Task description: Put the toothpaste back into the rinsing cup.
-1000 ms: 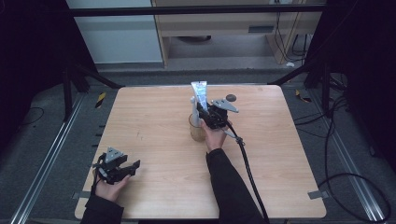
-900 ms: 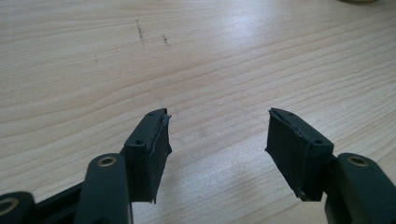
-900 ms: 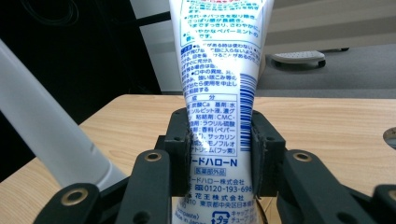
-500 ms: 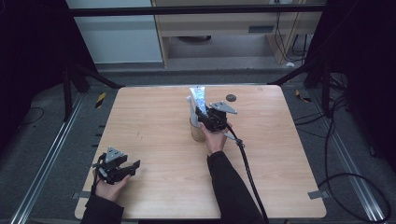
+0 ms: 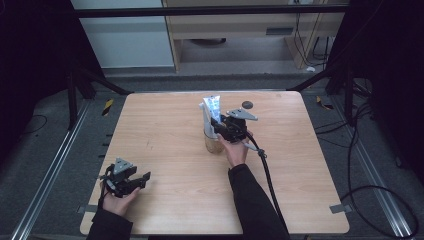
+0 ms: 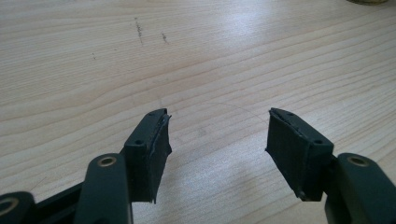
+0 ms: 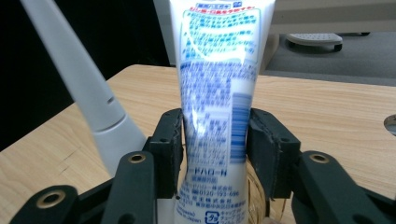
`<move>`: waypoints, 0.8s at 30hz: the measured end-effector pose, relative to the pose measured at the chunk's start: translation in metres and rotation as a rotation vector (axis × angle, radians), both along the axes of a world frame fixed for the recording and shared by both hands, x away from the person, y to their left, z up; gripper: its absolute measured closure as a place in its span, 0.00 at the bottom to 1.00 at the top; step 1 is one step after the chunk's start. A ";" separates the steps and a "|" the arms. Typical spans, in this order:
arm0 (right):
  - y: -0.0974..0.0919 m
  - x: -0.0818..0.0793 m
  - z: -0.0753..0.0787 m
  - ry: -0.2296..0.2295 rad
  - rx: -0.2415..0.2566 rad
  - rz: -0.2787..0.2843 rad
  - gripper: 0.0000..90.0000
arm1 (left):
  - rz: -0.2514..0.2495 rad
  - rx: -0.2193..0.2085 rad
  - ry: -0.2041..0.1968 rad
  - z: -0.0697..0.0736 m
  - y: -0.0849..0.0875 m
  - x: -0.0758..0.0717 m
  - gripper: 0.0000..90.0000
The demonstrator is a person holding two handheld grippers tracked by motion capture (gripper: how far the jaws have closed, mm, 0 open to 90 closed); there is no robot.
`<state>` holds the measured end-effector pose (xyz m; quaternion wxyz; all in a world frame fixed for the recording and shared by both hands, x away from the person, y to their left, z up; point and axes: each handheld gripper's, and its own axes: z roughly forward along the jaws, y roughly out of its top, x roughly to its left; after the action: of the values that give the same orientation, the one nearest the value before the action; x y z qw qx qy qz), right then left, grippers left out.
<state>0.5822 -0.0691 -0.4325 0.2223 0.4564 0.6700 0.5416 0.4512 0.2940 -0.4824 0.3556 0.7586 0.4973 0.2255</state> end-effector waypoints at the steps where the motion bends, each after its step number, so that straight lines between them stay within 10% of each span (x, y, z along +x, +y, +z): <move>1: -0.002 -0.003 0.002 -0.009 0.007 0.007 0.63 | 0.000 0.000 0.000 0.000 0.000 0.000 0.43; 14: -0.043 -0.042 0.017 0.011 -0.057 -0.009 0.58 | -0.006 0.001 0.003 0.000 -0.002 -0.001 0.43; 24: -0.094 -0.075 0.004 0.095 -0.159 -0.011 0.32 | -0.011 0.003 0.010 -0.001 -0.002 0.000 0.42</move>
<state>0.5075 -0.1627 -0.4285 0.2287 0.4662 0.7181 0.4634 0.4513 0.2925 -0.4834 0.3531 0.7631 0.4943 0.2207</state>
